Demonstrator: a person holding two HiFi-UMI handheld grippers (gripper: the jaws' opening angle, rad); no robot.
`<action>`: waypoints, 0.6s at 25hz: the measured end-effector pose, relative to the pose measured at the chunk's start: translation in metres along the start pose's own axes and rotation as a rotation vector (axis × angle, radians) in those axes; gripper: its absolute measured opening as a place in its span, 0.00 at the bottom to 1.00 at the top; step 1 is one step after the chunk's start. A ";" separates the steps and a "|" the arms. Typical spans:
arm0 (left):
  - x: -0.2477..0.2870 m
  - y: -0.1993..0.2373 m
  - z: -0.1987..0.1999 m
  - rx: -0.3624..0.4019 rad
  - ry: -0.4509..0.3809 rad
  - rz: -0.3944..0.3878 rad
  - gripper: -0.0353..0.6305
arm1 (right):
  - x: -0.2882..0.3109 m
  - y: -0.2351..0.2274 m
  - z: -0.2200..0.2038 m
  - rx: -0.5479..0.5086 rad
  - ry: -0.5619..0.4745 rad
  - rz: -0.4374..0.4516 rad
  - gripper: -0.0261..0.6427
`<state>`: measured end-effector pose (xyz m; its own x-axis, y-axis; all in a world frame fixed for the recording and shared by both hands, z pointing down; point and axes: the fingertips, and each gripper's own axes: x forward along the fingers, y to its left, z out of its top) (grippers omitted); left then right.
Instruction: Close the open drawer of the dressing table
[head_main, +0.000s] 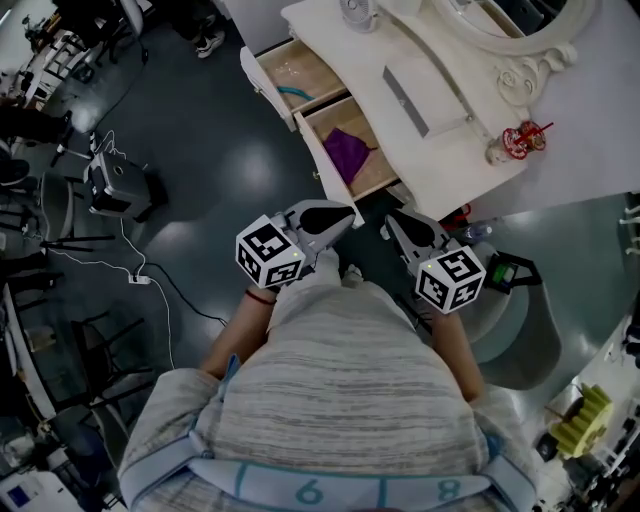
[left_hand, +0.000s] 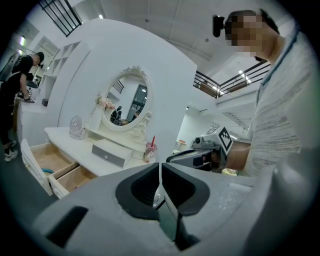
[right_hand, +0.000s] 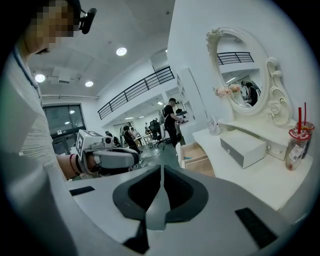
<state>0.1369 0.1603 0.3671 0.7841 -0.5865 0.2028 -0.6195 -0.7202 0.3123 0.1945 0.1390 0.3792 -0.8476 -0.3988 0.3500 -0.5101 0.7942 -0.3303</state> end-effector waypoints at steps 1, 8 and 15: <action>0.002 0.004 0.001 -0.001 0.001 -0.003 0.09 | 0.003 -0.002 0.001 0.002 0.003 -0.002 0.06; 0.016 0.035 0.005 -0.007 0.037 -0.073 0.09 | 0.030 -0.023 0.022 0.030 -0.024 -0.038 0.06; 0.020 0.073 0.000 0.018 0.104 -0.094 0.09 | 0.064 -0.035 0.032 0.051 -0.027 -0.043 0.06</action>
<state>0.1071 0.0965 0.3942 0.8378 -0.4754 0.2686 -0.5430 -0.7771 0.3181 0.1529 0.0711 0.3849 -0.8279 -0.4448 0.3417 -0.5524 0.7520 -0.3596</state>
